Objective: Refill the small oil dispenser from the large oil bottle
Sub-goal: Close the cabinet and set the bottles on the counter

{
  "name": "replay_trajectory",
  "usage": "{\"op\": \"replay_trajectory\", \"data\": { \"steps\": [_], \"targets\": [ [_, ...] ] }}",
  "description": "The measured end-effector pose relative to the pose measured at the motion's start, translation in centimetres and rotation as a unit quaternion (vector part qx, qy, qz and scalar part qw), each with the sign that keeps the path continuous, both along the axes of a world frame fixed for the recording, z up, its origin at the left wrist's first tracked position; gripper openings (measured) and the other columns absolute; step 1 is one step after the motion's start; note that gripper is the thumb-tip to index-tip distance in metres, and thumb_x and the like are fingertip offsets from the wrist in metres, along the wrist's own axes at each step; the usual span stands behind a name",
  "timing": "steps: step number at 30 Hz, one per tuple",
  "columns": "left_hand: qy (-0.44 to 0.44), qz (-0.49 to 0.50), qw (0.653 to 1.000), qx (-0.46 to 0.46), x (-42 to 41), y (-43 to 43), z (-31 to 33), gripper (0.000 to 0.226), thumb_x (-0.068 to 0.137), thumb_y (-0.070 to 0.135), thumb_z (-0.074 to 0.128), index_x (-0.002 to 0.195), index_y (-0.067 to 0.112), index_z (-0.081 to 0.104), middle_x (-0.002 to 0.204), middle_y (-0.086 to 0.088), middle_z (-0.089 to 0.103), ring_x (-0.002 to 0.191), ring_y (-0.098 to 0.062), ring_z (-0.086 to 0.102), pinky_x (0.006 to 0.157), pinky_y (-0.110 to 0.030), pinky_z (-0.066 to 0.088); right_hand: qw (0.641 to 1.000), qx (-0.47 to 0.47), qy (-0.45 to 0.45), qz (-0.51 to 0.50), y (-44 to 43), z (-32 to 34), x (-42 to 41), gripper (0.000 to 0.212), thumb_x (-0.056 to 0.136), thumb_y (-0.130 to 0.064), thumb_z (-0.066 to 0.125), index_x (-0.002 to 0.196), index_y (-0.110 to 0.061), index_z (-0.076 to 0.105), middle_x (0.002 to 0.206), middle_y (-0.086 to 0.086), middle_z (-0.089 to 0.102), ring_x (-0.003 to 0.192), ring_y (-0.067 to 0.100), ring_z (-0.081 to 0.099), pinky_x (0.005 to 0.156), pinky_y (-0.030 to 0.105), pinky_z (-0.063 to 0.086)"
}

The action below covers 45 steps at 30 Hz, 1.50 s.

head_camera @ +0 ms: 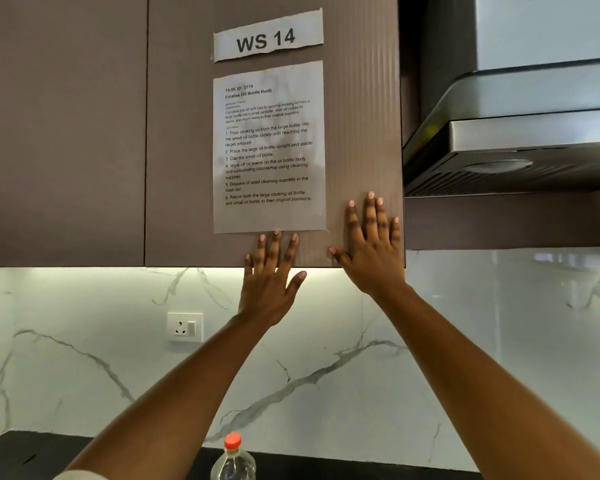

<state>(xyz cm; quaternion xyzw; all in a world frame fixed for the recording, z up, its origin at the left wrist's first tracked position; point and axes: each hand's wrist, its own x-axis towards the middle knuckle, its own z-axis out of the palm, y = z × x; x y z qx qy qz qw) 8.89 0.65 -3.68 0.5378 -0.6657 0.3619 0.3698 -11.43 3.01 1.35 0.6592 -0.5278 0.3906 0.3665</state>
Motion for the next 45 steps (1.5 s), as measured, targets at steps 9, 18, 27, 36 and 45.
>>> {"op": "replay_trajectory", "data": {
  "steps": [9, 18, 27, 36, 45],
  "targets": [
    [-0.019, 0.026, 0.999, -0.027, -0.2, -3.1, -0.3, 0.065, 0.096, 0.058, 0.016, 0.153, 0.026, 0.009, 0.16, -0.01, 0.011, 0.146, -0.035, 0.012, 0.112, -0.053, 0.013, 1.0, 0.001, -0.008, 0.017, -4.7, -0.2, -0.5, 0.084, 0.085, -0.071, 0.01, 0.149, -0.022, -0.013, 0.156, 0.009, -0.021, 0.141, 0.025, -0.025, 0.11, 0.04, -0.023],
    [-0.036, 0.007, 0.999, 0.014, 0.2, -1.5, 0.5, 0.069, 0.093, 0.06, 0.018, 0.153, 0.028, 0.003, 0.161, -0.008, 0.002, 0.148, -0.032, 0.002, 0.115, -0.051, 0.01, 1.0, 0.007, -0.012, 0.025, -4.7, 0.0, -0.5, 0.086, 0.088, -0.069, 0.025, 0.149, -0.021, -0.015, 0.156, 0.01, -0.021, 0.141, 0.026, -0.024, 0.112, 0.046, -0.015],
    [0.047, -0.145, 0.986, 0.068, 6.1, 3.9, -3.0, 0.053, 0.095, 0.038, 0.052, 0.144, 0.021, 0.039, 0.159, -0.003, 0.022, 0.146, -0.021, 0.019, 0.115, -0.043, 0.028, 0.993, 0.02, -0.044, 0.109, 1.9, -3.9, 7.1, 0.062, 0.094, -0.043, 0.047, 0.148, -0.02, 0.024, 0.158, 0.007, 0.013, 0.146, 0.026, 0.008, 0.116, 0.048, 0.005],
    [0.242, -0.211, 0.934, 0.158, 19.3, 8.0, -19.7, 0.042, 0.088, 0.044, 0.058, 0.129, 0.034, 0.054, 0.136, 0.02, 0.042, 0.126, 0.003, 0.033, 0.096, -0.005, 0.021, 0.937, 0.164, -0.155, 0.269, 5.2, -23.5, 20.5, 0.029, 0.091, -0.031, 0.056, 0.117, -0.021, 0.059, 0.121, -0.003, 0.058, 0.108, 0.014, 0.054, 0.089, 0.025, 0.04],
    [0.26, -0.079, 0.874, 0.404, 25.9, 9.8, -39.0, 0.057, 0.082, 0.055, 0.038, 0.132, 0.031, 0.051, 0.136, 0.009, 0.051, 0.128, -0.012, 0.044, 0.103, -0.032, 0.039, 0.845, 0.462, -0.156, 0.22, 8.1, -43.0, 25.6, 0.029, 0.087, -0.032, 0.056, 0.114, -0.026, 0.06, 0.113, -0.01, 0.059, 0.106, 0.004, 0.054, 0.088, 0.008, 0.034]
  ]
}}
